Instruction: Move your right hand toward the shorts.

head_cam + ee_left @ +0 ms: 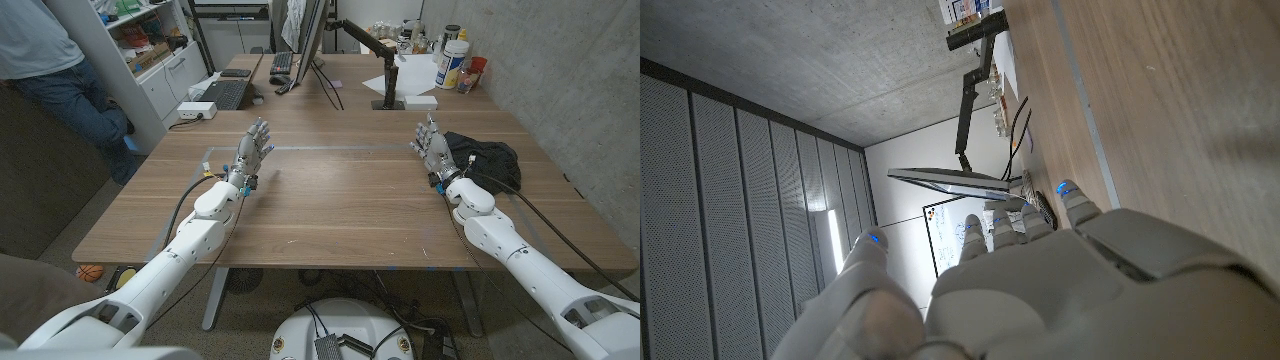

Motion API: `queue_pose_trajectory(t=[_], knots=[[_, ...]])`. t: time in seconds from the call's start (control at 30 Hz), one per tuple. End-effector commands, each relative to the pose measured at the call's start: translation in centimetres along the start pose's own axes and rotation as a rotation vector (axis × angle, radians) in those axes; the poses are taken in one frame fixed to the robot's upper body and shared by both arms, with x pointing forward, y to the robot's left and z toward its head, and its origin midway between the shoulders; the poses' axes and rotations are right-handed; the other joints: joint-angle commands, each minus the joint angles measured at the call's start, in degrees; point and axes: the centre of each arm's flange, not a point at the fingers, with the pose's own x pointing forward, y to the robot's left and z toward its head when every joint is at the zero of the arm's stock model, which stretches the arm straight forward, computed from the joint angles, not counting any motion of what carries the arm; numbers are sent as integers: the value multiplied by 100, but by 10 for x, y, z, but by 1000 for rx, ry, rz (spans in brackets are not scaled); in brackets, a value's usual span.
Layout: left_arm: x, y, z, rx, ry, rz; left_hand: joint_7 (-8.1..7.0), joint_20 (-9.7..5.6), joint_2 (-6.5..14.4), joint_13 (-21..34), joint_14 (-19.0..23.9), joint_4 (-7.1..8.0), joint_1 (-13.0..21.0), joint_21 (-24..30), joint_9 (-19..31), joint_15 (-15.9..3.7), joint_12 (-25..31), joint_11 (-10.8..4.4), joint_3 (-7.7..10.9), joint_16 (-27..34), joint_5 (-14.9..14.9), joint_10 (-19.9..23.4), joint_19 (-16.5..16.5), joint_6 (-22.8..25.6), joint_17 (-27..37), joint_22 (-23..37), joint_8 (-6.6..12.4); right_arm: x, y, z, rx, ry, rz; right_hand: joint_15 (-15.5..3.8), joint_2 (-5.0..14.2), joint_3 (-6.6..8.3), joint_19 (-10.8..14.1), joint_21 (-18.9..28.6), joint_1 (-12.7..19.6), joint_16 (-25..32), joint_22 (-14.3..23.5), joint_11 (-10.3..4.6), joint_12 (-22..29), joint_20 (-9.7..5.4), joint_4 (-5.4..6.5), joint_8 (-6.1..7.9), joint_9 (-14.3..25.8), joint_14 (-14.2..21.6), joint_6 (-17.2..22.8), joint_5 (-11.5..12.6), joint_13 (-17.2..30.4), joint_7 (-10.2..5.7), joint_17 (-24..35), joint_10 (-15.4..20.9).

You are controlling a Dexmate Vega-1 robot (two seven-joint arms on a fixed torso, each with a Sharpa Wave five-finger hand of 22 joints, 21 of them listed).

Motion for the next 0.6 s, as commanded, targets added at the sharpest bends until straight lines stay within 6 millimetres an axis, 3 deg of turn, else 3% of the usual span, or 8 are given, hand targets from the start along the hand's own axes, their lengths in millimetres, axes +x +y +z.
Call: queue_pose_trajectory(t=[0.03, 0.6], knots=[[0, -2, 3, 3, -7, -9, -53, 39, 0, 16, -58, 1, 52, 36, 9, 7, 35, 7, 34, 21, 33, -51, 0, 2, 26, 23, 30, 3, 2, 3, 4, -4, 11, -1, -30, 34, -13, 27, 15, 21, 16, -8, 32, 40, 6, 28, 28, -36, -49, 27, 13, -15, 7, -61], [-3, -3, 4, 3, -11, -15, -47, 37, 14, 16, -95, -20, 66, 38, 9, 15, 34, 5, 38, 15, 31, -56, -7, 11, 26, 22, 30, -1, 0, 9, -22, -18, 10, -17, -14, 30, -18, 26, 19, 11, 17, -17, 24, 31, 7, 26, 28, -67, -52, 30, 12, -19, 6, -79]])
